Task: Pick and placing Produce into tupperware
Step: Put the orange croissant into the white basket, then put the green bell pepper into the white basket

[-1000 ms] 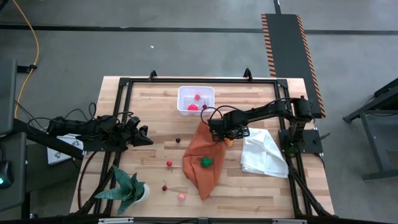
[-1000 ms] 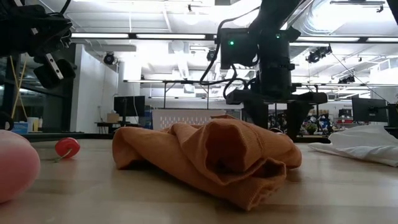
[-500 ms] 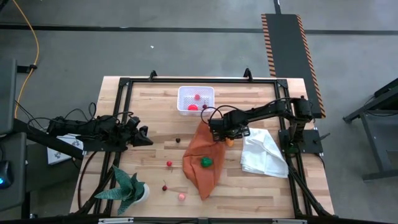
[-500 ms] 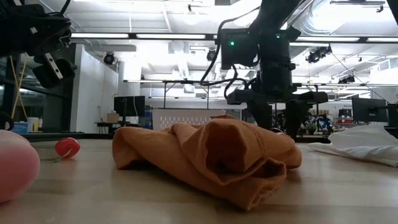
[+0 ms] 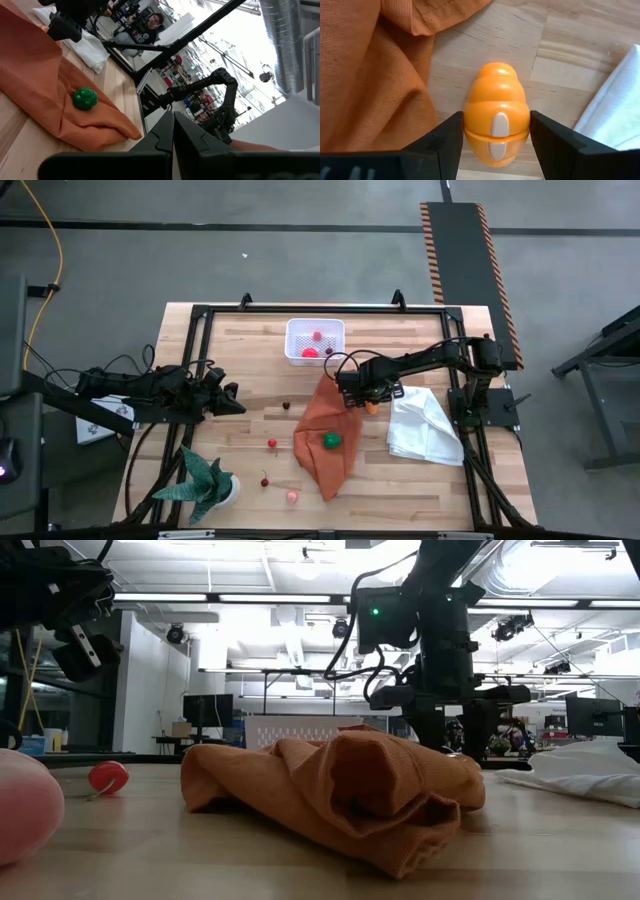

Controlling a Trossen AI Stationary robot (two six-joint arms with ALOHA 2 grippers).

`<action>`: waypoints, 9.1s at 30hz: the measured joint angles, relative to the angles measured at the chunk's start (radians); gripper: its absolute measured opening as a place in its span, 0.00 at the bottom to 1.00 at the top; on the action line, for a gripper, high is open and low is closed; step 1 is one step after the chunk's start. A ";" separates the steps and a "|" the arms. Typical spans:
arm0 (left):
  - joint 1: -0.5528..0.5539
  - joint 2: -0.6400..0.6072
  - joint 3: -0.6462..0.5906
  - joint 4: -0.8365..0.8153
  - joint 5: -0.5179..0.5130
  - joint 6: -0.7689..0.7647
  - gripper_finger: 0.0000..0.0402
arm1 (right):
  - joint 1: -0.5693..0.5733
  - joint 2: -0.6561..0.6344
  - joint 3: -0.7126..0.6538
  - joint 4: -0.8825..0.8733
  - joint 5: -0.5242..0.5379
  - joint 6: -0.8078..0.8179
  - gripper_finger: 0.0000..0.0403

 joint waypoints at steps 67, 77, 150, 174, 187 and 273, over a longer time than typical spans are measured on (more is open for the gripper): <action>0.000 0.000 0.000 -0.024 -0.321 -0.071 0.00 | -0.001 -0.527 0.000 -0.051 0.008 -0.705 0.49; 0.000 0.000 0.000 -0.007 -0.434 -0.069 0.00 | -0.023 -0.544 0.000 0.004 -0.015 -0.859 0.49; 0.000 0.000 0.000 -0.019 -0.341 -0.067 0.00 | -0.458 0.238 1.026 -0.211 -0.160 -1.169 0.49; 0.000 0.000 0.000 -0.024 -0.323 -0.060 0.00 | -0.405 0.461 1.025 -0.278 -0.131 -1.173 0.49; 0.000 0.000 0.000 -0.024 -0.323 -0.060 0.00 | -0.396 0.485 1.025 -0.284 -0.078 -1.195 0.49; 0.000 0.000 0.000 -0.025 -0.315 -0.060 0.00 | -0.257 0.237 1.139 -0.537 -0.173 -1.333 0.63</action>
